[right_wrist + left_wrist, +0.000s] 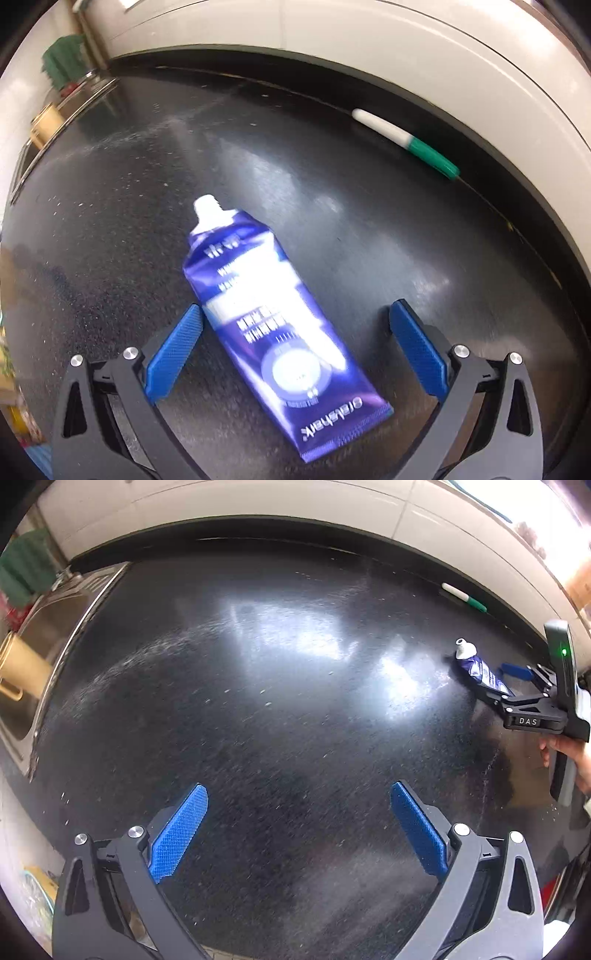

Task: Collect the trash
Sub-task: 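Grasp the blue toothpaste tube with the right tool, then grasp the white-green marker with the left tool while the right tool holds the tube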

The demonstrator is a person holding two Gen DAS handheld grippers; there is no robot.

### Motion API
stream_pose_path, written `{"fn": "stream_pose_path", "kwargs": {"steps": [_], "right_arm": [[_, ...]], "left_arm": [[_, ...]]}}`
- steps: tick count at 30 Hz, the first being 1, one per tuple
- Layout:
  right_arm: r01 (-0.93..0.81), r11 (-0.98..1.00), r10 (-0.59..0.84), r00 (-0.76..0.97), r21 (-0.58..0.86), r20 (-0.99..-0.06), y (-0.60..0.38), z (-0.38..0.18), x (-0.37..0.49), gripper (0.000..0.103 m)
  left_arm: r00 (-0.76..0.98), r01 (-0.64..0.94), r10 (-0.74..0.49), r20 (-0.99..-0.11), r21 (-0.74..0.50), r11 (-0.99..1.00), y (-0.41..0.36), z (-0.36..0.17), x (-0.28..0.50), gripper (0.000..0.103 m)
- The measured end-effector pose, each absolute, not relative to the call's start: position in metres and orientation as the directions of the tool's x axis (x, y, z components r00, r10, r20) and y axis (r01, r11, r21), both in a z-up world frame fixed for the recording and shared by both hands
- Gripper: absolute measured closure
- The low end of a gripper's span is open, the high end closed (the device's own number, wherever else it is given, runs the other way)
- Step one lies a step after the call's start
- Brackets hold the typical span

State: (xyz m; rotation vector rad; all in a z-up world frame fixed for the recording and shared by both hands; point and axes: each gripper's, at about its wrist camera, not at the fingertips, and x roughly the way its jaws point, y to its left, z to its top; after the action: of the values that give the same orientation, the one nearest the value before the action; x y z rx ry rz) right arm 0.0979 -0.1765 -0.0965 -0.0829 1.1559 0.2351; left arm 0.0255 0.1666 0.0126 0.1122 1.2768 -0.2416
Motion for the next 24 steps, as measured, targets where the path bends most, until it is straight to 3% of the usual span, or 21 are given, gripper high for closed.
{"fn": "stream_pose_path", "kwargs": {"steps": [3, 5, 12, 17, 24], "right_arm": [[-0.282, 0.958, 0.165, 0.372, 0.058, -0.914, -0.171, -0.092, 0.107, 0.014], [-0.284, 0.957, 0.169, 0.397, 0.054, -0.902, -0.174, -0.086, 0.107, 0.049], [-0.136, 0.989, 0.106, 0.378, 0.058, -0.92, -0.231, -0.084, 0.069, 0.051], [0.093, 0.994, 0.013, 0.381, 0.052, -0.925, -0.3, -0.087, 0.02, 0.051], [0.263, 0.964, -0.05, 0.363, 0.05, -0.931, -0.357, -0.089, -0.031, 0.051]], "left_arm": [[0.257, 0.245, -0.115, -0.96, -0.05, 0.968, 0.159, 0.009, 0.036, 0.007], [0.244, 0.243, -0.115, -0.963, -0.054, 0.968, 0.153, 0.005, 0.045, 0.007], [0.195, 0.329, -0.172, -0.966, -0.101, 0.939, 0.1, 0.003, 0.084, 0.007], [0.209, 0.473, -0.185, -0.96, -0.067, 0.879, 0.016, 0.008, 0.123, 0.007], [0.239, 0.452, -0.198, -0.95, -0.072, 0.889, -0.089, -0.001, 0.166, 0.007]]}}
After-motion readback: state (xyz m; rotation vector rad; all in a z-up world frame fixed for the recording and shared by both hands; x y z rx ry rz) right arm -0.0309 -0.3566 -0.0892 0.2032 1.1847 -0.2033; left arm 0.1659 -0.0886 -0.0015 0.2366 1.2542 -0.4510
